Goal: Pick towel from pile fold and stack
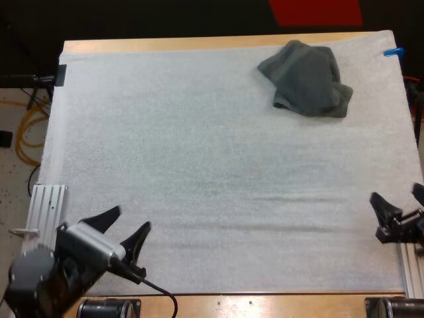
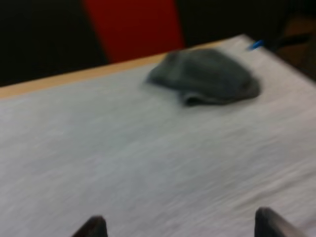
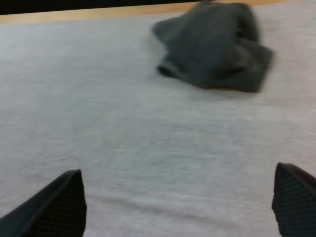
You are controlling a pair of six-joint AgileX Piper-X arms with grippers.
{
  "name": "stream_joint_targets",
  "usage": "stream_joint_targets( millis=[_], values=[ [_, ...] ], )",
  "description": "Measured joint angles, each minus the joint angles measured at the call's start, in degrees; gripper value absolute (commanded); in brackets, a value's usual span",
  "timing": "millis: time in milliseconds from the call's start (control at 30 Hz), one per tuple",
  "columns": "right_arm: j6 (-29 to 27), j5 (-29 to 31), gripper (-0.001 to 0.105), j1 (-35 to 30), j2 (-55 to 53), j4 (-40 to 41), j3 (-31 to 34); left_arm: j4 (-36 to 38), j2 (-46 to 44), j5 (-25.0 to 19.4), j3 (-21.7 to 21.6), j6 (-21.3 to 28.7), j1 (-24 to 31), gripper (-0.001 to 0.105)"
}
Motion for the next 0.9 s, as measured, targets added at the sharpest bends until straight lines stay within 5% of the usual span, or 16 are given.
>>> stream_joint_targets(
  millis=[33,133,267,467,900],
  values=[
    [-0.3,-3.2,0.075,0.0,3.3,0.0,-1.5,-1.5,3.1,5.8,-1.5,0.0,0.0,0.059],
    [-1.4,-7.4,0.075,0.0,7.5,-1.1,-2.5,-3.3,6.8,10.6,-3.1,0.0,0.0,0.059],
    [-0.7,-7.5,0.075,0.0,14.3,-8.9,-2.5,-4.1,8.9,11.5,-3.8,0.0,0.0,0.059],
    [5.7,1.0,0.075,0.0,29.3,-23.4,-2.5,-4.1,8.8,11.9,-3.8,0.0,0.0,0.059],
    [17.5,6.6,0.075,0.0,61.1,-38.5,-8.7,-4.1,8.8,11.9,-3.8,0.0,0.0,0.059]
  ],
)
